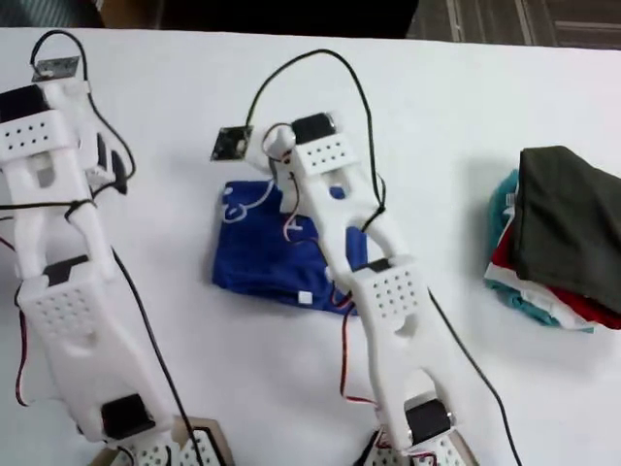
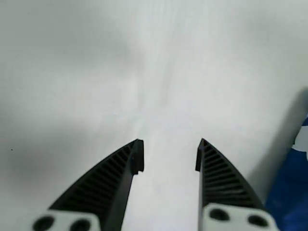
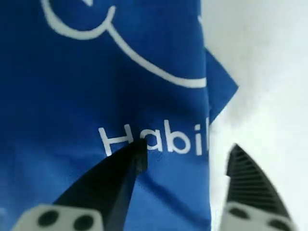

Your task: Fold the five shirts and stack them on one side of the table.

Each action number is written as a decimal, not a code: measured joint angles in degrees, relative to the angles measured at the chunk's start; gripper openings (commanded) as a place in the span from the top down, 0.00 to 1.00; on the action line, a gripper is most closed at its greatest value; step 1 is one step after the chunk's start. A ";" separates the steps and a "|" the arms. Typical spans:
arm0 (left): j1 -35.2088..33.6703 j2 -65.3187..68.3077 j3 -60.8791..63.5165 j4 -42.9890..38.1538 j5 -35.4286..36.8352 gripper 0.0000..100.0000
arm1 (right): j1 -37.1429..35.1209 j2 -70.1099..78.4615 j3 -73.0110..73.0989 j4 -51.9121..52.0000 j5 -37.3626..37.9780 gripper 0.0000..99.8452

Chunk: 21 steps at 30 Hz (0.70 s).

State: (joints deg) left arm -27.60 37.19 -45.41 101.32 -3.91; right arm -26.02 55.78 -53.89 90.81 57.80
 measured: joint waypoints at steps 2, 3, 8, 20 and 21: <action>0.00 0.00 0.18 0.00 0.00 0.80 | 0.18 0.97 0.00 -1.32 -1.14 0.58; 0.00 0.00 0.62 0.00 0.00 0.80 | 0.26 1.32 0.00 -1.76 -1.93 0.57; 0.09 0.00 4.31 0.00 0.00 0.80 | 0.35 3.34 -0.97 -2.11 -1.93 0.57; 0.09 0.00 4.66 0.00 0.00 0.80 | -0.62 6.15 -2.64 4.92 4.84 0.72; 0.09 0.00 4.66 0.00 0.00 0.80 | -0.62 6.15 -2.46 4.92 5.54 0.72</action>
State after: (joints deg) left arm -27.52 37.19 -40.75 101.32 -3.91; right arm -26.64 61.93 -56.35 95.74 63.34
